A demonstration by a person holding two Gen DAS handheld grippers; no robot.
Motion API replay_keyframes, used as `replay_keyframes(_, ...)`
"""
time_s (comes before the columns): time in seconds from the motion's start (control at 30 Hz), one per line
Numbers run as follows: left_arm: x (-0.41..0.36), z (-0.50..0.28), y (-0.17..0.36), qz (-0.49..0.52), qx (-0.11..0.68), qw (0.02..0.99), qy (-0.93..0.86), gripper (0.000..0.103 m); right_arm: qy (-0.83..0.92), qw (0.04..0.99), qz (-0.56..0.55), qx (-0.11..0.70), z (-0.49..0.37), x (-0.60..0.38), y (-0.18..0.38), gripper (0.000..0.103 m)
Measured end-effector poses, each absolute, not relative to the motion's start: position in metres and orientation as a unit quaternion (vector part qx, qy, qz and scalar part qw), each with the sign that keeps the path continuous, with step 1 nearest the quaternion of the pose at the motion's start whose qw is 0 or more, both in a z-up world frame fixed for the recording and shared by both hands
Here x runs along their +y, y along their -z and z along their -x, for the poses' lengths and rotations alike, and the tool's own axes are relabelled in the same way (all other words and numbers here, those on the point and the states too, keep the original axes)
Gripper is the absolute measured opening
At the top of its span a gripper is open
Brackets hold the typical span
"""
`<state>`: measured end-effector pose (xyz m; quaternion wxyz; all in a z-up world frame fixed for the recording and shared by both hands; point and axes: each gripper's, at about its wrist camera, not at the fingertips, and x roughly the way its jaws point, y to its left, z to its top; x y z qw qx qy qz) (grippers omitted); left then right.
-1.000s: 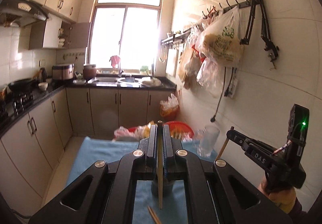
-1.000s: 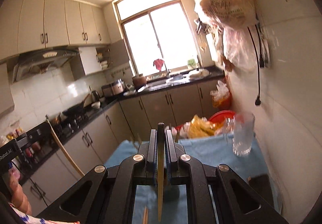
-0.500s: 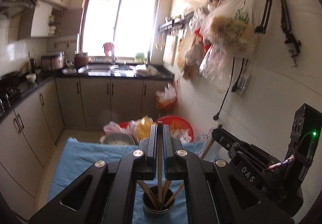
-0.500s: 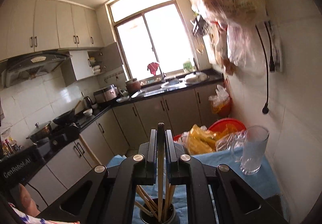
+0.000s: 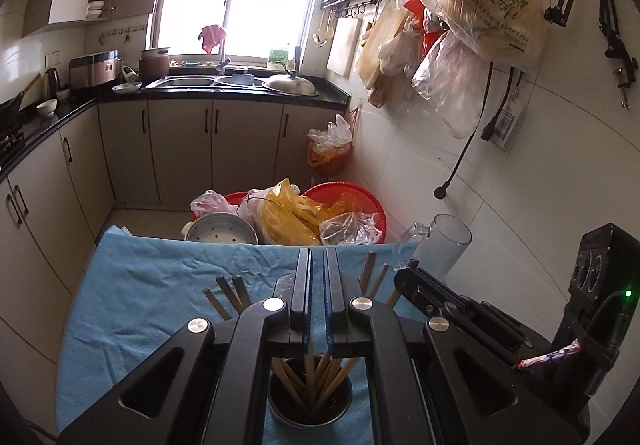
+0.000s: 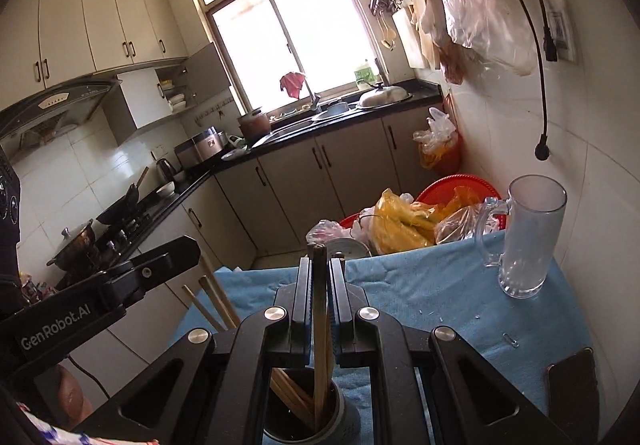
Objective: Organize utensils
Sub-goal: 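Open the left tool into the holder while the right tool releases its chopstick, then lower both tools to the last chopsticks and grasp one each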
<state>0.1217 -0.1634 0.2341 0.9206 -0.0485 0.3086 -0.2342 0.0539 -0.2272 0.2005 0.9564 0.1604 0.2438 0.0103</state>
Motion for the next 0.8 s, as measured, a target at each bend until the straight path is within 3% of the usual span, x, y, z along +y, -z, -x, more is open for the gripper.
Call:
replay_keyframes(0.1, -0.163, -0.122, -0.233, 0.047, 0.313, 0.918, 0.239, 0.006, -0.007, 0.957, -0.159, 0.242, -0.055, -0.228, -0.198, 0.009)
replay_keyframes(0.17, -0.16, -0.12, -0.234, 0.047, 0.311, 0.919, 0.239, 0.01, -0.009, 0.956, -0.163, 0.242, -0.056, -0.229, -0.198, 0.018)
replay_keyframes(0.23, -0.157, -0.117, -0.237, 0.046, 0.308, 0.921, 0.235, 0.024, -0.008, 0.956, -0.17, 0.24, -0.053, -0.231, -0.2, 0.033)
replay_keyframes(0.4, -0.133, -0.099, -0.248, 0.063, 0.301, 0.924, 0.225, 0.036, -0.01, 0.958, -0.165, 0.232, -0.034, -0.231, -0.207, 0.038)
replay_keyframes(0.57, -0.089, -0.064, -0.246, 0.087, 0.312, 0.921, 0.216, 0.049, -0.007, 0.959, -0.145, 0.242, 0.007, -0.228, -0.197, 0.056)
replay_keyframes(0.63, -0.067, -0.048, -0.237, 0.1, 0.316, 0.921, 0.204, 0.056, -0.011, 0.955, -0.134, 0.265, 0.026, -0.224, -0.179, 0.057)
replay_keyframes(0.8, -0.031, -0.014, -0.193, 0.093, 0.35, 0.919, 0.157, 0.057, -0.049, 0.919, -0.101, 0.378, 0.065, -0.195, -0.102, 0.057)
